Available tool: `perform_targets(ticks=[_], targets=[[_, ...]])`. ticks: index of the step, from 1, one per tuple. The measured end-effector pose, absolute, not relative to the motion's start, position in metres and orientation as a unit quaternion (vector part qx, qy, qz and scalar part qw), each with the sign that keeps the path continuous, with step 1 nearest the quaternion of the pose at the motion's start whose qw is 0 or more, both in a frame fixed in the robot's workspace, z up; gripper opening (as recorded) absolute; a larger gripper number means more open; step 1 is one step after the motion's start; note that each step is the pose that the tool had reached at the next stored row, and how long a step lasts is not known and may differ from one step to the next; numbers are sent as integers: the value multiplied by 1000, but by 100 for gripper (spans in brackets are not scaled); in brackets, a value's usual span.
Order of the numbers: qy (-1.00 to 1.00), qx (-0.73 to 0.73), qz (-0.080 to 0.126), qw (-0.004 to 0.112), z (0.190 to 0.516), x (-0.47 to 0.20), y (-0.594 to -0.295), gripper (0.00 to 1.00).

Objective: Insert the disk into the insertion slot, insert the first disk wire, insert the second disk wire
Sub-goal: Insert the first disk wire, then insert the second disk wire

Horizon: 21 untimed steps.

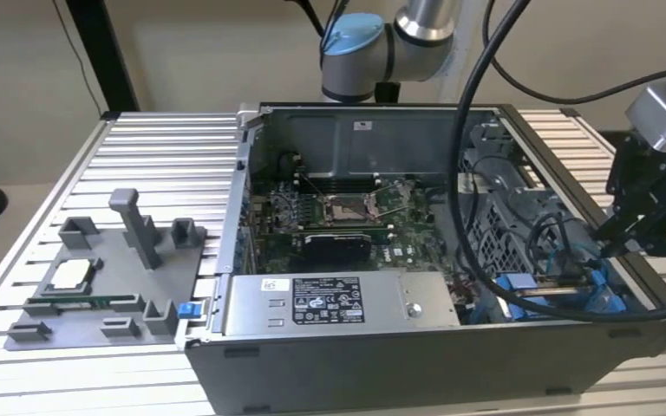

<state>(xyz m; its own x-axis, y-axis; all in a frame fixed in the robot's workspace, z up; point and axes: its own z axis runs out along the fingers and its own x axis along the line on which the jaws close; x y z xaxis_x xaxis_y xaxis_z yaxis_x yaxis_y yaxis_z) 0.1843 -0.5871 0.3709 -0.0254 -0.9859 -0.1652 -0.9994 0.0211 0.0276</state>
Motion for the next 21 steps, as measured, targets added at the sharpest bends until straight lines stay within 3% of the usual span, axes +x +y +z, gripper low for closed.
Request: perform_targets(ticks=[2,3,21], targets=[[711,-698,69,50,371,187,-587,0],[710,-699,69,51,371,188,-587,100],[692,-716,74,52,364,193,-595,100]])
